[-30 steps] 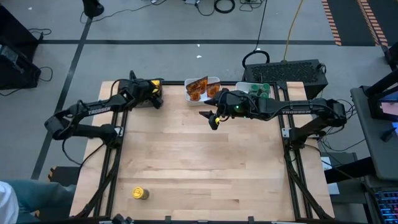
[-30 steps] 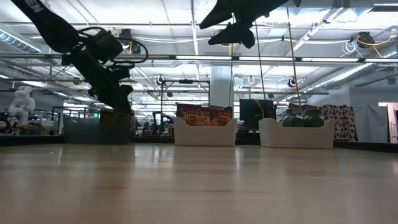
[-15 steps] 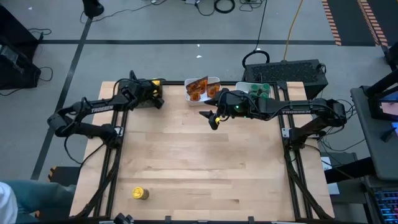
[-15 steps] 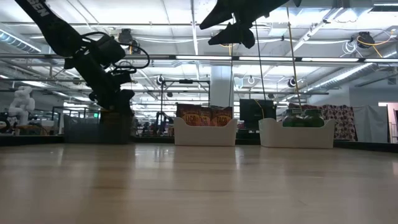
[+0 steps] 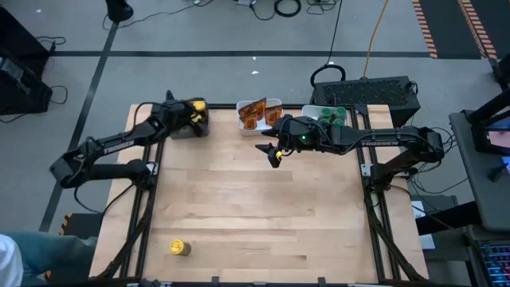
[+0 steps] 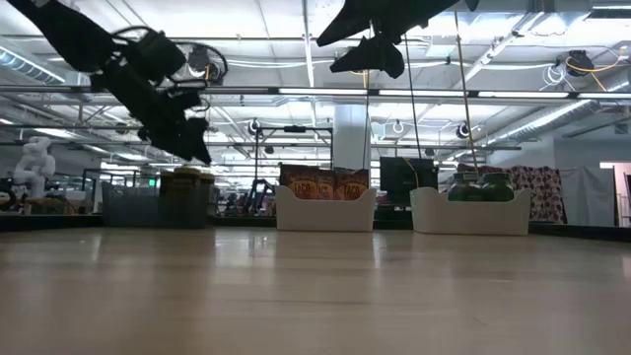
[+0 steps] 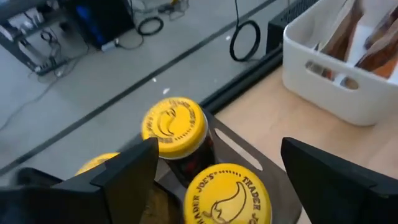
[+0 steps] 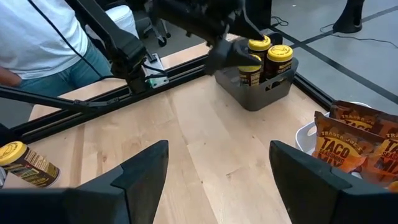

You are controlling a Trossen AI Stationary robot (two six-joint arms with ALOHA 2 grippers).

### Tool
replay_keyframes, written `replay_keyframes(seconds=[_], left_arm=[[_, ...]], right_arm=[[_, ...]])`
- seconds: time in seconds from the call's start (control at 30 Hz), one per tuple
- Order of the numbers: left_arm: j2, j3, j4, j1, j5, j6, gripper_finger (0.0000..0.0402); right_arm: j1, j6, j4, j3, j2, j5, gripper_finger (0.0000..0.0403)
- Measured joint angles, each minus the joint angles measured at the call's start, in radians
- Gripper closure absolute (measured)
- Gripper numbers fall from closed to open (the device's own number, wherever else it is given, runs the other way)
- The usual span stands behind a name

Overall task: Sort spices by type
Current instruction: Put the yellow seasoning bottle into the black bin

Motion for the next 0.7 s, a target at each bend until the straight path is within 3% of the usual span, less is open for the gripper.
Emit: replay_keyframes(seconds=[0.13,0.3,0.4,0.7], left_arm=[[-0.104,0.0,-0.053,0.0,0.037,0.011,0.0059],[-0.232,0.002,-0.113,-0.043,0.249,-0.051,0.0059],[-0.275,0.022,-0.191,-0.133,0.307,-0.075,0.0059],[-0.316,0.15,-0.338,-0.499,0.312,-0.103,0.0059]], right_arm=[[0.0,0.0,0.0,0.0,0.0,0.0,0.014],[0.0,0.0,0.0,0.0,0.0,0.0,0.014],[0.0,-0.013,0.001,0.0,0.0,0.0,0.014],[0.0,-0.045,0.001,0.0,0.0,0.0,0.014]])
